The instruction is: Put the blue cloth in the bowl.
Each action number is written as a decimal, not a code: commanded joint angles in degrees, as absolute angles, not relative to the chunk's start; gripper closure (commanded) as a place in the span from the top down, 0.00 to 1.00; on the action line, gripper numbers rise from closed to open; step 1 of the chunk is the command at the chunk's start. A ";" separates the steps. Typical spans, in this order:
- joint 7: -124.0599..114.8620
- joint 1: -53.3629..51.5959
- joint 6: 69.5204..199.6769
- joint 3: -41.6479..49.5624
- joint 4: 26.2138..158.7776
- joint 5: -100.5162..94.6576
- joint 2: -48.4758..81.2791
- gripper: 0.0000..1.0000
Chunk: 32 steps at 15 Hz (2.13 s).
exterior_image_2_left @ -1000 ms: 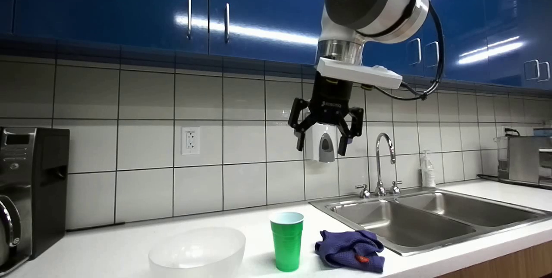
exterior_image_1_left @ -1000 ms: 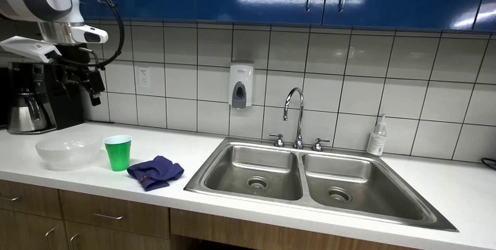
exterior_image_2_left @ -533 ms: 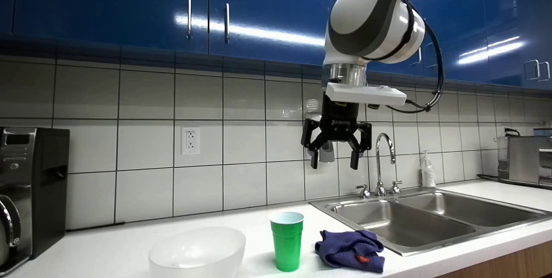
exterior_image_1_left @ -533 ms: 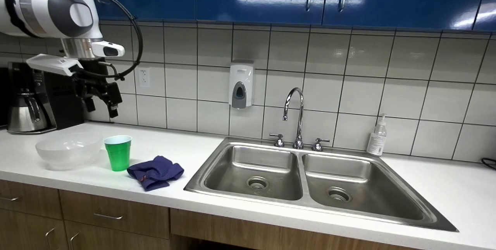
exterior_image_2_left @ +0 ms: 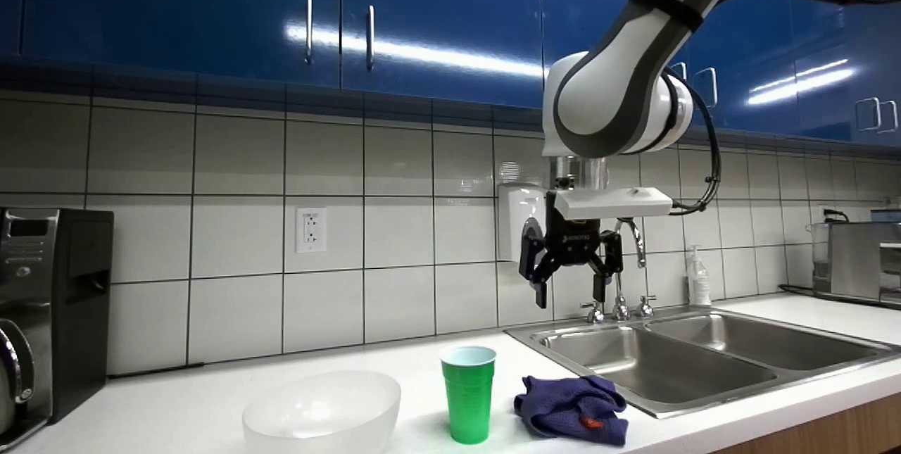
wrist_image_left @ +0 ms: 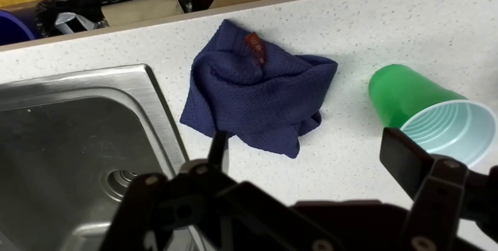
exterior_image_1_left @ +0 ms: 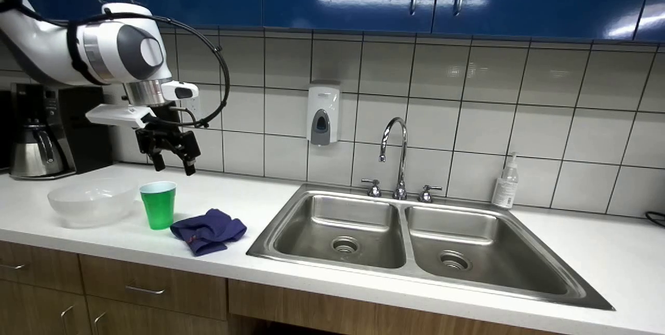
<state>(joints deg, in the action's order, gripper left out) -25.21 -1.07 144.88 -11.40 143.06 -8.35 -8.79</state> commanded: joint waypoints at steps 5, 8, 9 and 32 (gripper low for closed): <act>-25.93 -0.76 145.61 -6.45 135.67 -14.00 2.00 1.00; -23.91 -1.56 145.22 -4.47 132.28 -14.56 6.15 1.00; -22.87 -1.86 145.37 -4.07 131.38 -14.32 7.38 1.00; 21.85 0.92 129.17 -4.94 123.90 -2.53 13.45 1.00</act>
<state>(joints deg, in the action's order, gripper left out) 14.97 -0.53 130.54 -3.74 120.80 -5.17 16.56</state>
